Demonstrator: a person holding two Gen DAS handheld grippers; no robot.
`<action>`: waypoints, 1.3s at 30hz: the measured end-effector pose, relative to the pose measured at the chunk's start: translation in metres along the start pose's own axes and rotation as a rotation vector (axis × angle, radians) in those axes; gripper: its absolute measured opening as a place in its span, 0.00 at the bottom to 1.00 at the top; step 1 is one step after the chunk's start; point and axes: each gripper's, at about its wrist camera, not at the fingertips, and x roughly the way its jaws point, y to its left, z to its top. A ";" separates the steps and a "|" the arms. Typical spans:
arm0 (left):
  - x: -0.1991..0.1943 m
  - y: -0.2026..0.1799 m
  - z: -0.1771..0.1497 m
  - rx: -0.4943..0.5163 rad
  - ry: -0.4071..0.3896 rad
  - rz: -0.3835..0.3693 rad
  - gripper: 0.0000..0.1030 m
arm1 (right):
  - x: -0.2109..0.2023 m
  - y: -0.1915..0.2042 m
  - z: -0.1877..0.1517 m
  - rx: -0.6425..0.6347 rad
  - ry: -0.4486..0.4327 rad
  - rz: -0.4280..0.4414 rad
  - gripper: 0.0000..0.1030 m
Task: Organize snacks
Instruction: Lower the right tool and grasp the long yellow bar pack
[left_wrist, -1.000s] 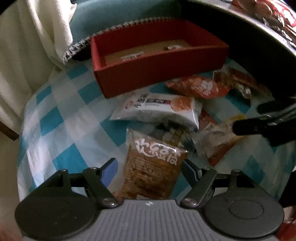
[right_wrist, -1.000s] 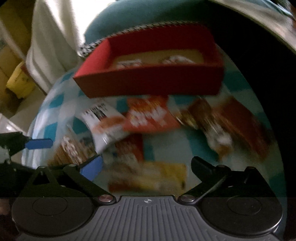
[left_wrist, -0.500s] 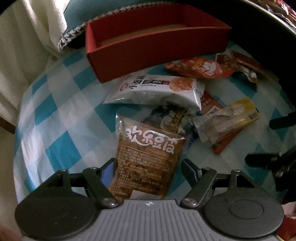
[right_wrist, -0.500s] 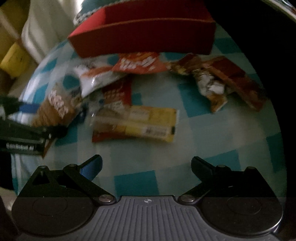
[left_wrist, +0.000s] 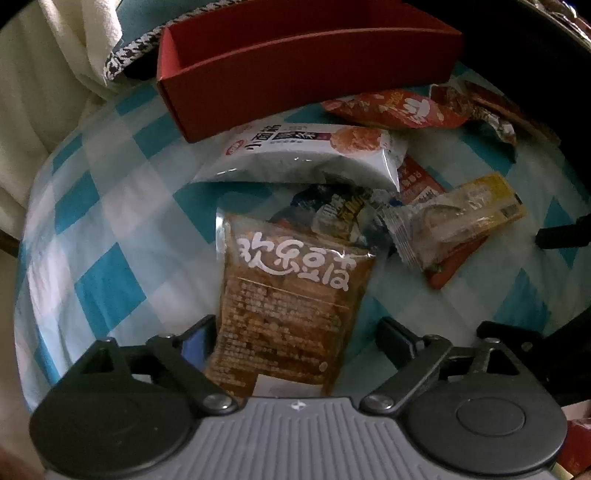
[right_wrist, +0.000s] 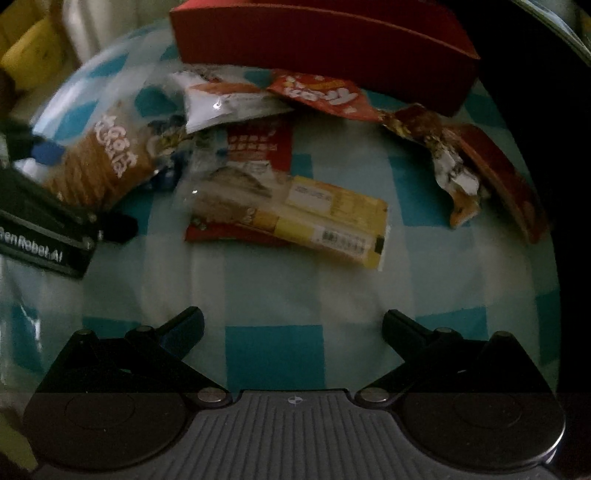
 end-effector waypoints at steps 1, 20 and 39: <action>0.000 0.000 0.000 0.002 0.000 -0.001 0.87 | -0.001 -0.001 -0.002 -0.011 -0.008 0.006 1.00; 0.004 -0.001 0.002 -0.021 0.008 -0.002 0.97 | -0.008 -0.005 0.054 -0.362 -0.023 0.020 0.89; 0.006 0.000 0.004 -0.039 0.022 0.001 0.97 | -0.015 0.008 0.041 -0.277 0.137 0.201 0.91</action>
